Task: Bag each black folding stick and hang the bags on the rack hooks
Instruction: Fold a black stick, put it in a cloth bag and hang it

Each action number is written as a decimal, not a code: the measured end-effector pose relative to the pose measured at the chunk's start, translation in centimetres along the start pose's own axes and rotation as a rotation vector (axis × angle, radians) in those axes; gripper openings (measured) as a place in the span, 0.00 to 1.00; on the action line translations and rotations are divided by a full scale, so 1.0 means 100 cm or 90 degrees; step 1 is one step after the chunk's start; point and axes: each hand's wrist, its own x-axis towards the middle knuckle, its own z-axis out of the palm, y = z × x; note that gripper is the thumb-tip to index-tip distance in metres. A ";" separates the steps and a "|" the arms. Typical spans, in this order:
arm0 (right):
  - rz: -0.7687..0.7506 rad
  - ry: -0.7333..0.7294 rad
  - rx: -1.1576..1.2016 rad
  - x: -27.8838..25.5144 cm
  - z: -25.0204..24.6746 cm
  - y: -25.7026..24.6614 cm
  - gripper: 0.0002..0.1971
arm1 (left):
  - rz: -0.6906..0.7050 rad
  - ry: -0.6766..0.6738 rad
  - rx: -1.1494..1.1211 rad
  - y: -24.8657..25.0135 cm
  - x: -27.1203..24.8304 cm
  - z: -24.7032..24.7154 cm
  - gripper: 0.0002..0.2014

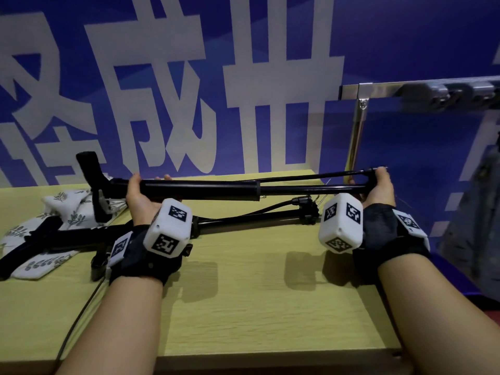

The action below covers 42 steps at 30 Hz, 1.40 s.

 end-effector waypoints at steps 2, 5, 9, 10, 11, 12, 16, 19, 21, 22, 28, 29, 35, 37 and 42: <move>-0.007 0.026 0.000 0.001 0.001 -0.001 0.13 | -0.014 -0.023 -0.019 0.002 0.004 -0.001 0.08; -0.085 0.085 -0.003 0.003 0.002 -0.003 0.25 | -0.006 -0.063 0.025 0.000 0.002 0.004 0.04; -0.135 0.066 -0.044 0.006 0.002 0.000 0.17 | 0.015 -0.100 -0.043 -0.002 -0.003 0.008 0.10; -0.130 0.048 -0.068 0.004 0.002 0.001 0.17 | 0.029 -0.102 -0.063 -0.001 -0.004 0.007 0.10; -0.124 0.037 -0.085 0.003 0.002 0.002 0.17 | 0.042 -0.112 -0.086 0.000 -0.005 0.007 0.10; -0.120 0.038 -0.096 0.000 0.003 0.003 0.17 | 0.052 -0.115 -0.097 0.001 -0.004 0.007 0.10; -0.140 0.035 -0.153 -0.007 0.008 0.010 0.17 | 0.069 -0.115 -0.106 0.002 -0.004 0.008 0.16; -0.137 0.035 -0.193 -0.009 0.008 0.014 0.15 | 0.083 -0.102 -0.102 -0.004 -0.006 0.011 0.17; -0.126 0.033 -0.191 -0.010 0.008 0.014 0.14 | 0.094 -0.104 -0.100 -0.006 -0.004 0.011 0.16; -0.122 0.034 -0.188 -0.010 0.008 0.014 0.14 | 0.100 -0.108 -0.097 -0.006 -0.004 0.011 0.16; -0.118 0.017 -0.178 -0.014 0.008 0.014 0.19 | 0.097 -0.097 -0.060 -0.006 -0.007 0.012 0.13; -0.120 0.018 -0.189 -0.013 0.007 0.015 0.20 | 0.094 -0.088 -0.053 -0.006 -0.007 0.013 0.10; -0.133 0.018 -0.226 -0.014 0.006 0.018 0.22 | 0.092 -0.068 0.025 -0.011 -0.009 0.015 0.27; -0.130 0.012 -0.240 -0.015 0.007 0.021 0.21 | 0.075 -0.064 0.046 -0.013 -0.009 0.015 0.28; -0.126 -0.018 -0.256 -0.017 0.008 0.026 0.20 | 0.065 -0.042 0.006 -0.017 -0.005 0.017 0.30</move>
